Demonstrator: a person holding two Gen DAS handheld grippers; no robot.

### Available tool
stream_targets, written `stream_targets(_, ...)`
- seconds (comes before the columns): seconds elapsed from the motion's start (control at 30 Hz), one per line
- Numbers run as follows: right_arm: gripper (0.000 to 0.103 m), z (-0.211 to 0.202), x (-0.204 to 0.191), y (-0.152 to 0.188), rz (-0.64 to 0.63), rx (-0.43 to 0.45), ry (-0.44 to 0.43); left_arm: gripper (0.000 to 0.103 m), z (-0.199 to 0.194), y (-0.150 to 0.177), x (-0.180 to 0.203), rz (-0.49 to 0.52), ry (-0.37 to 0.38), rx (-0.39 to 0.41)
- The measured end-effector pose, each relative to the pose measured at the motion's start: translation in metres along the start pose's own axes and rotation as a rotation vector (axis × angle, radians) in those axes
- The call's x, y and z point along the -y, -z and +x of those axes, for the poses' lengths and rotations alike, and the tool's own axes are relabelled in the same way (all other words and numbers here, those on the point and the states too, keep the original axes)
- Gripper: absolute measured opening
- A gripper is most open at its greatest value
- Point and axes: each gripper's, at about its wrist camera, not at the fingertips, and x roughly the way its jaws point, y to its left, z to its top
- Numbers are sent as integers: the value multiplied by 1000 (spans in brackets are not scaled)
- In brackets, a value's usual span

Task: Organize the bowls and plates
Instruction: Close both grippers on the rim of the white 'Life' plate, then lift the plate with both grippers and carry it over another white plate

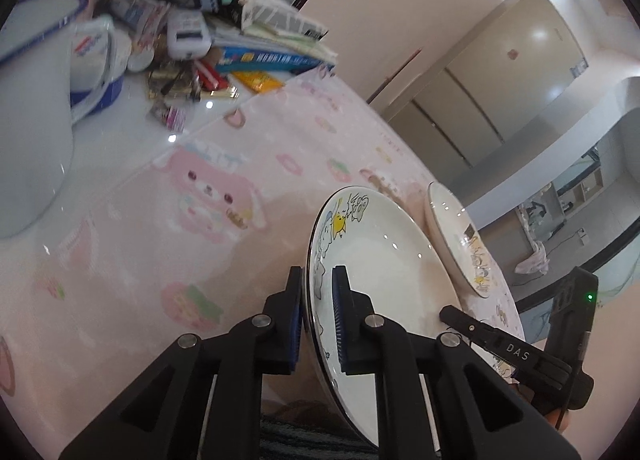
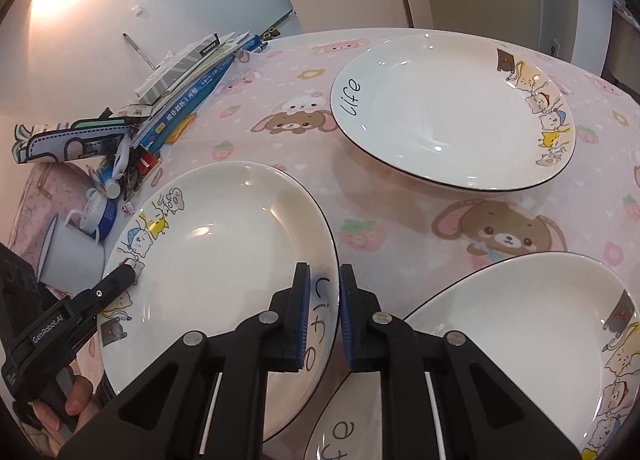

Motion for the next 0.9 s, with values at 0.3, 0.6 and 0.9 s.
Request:
stream_targets(0.3, 14, -19, -4, -3, -5, 52, -45, 13, -17, -4, 7, 43, 39, 88)
stream_targets(0.6, 14, -48, -15, -2, -17, 77, -91, 13, -58, 0, 35, 162, -22, 204)
stream_targets(0.9, 15, -110, -18, 6, -53, 158, -113, 13, -113, 11, 86, 261, 15, 277)
